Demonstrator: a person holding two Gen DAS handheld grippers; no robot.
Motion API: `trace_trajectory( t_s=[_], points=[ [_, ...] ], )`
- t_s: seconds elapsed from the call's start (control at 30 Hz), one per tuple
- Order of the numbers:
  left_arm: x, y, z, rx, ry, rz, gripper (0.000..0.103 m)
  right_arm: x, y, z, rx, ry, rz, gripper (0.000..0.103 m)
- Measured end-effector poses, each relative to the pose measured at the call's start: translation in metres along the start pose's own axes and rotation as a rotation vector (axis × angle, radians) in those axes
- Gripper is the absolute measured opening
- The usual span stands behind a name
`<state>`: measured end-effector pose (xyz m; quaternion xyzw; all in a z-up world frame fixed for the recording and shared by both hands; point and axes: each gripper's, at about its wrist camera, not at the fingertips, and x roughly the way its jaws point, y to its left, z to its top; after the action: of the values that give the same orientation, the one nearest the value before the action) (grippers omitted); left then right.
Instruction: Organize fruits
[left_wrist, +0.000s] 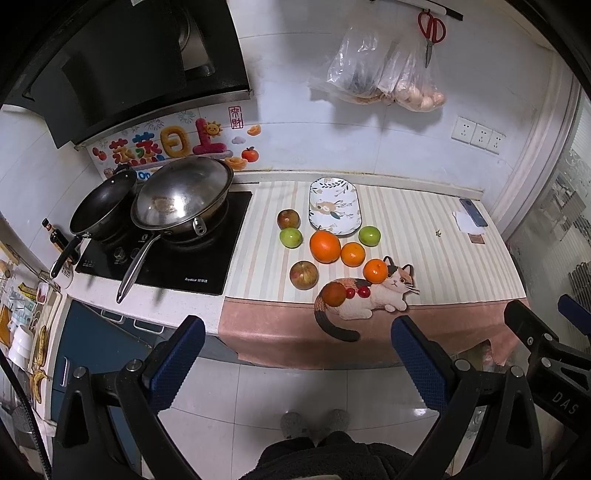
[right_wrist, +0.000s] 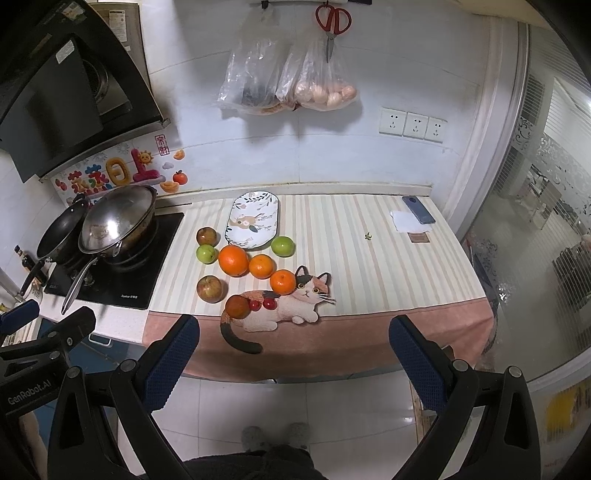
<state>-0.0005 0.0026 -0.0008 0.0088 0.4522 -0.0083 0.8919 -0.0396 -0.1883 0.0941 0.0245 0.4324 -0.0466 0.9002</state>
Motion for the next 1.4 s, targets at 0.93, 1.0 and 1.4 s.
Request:
trace_trajectory(
  t_s=[0.93, 1.0, 1.4],
  points=[
    [0.0002, -0.0015, 0.0015, 0.0, 0.002, 0.003, 0.103, 0.0015, 0.0036, 0.0057, -0.007, 0.001, 0.011, 0.103],
    [0.0007, -0.0004, 0.0018, -0.003, 0.001, 0.003, 0.103, 0.0041, 0.0019, 0.0063, -0.006, 0.001, 0.014, 0.103],
    [0.0018, 0.0018, 0.0015, -0.002, 0.005, 0.002, 0.103, 0.0049, 0.0038, 0.0052, -0.007, 0.004, 0.015, 0.103]
  ],
)
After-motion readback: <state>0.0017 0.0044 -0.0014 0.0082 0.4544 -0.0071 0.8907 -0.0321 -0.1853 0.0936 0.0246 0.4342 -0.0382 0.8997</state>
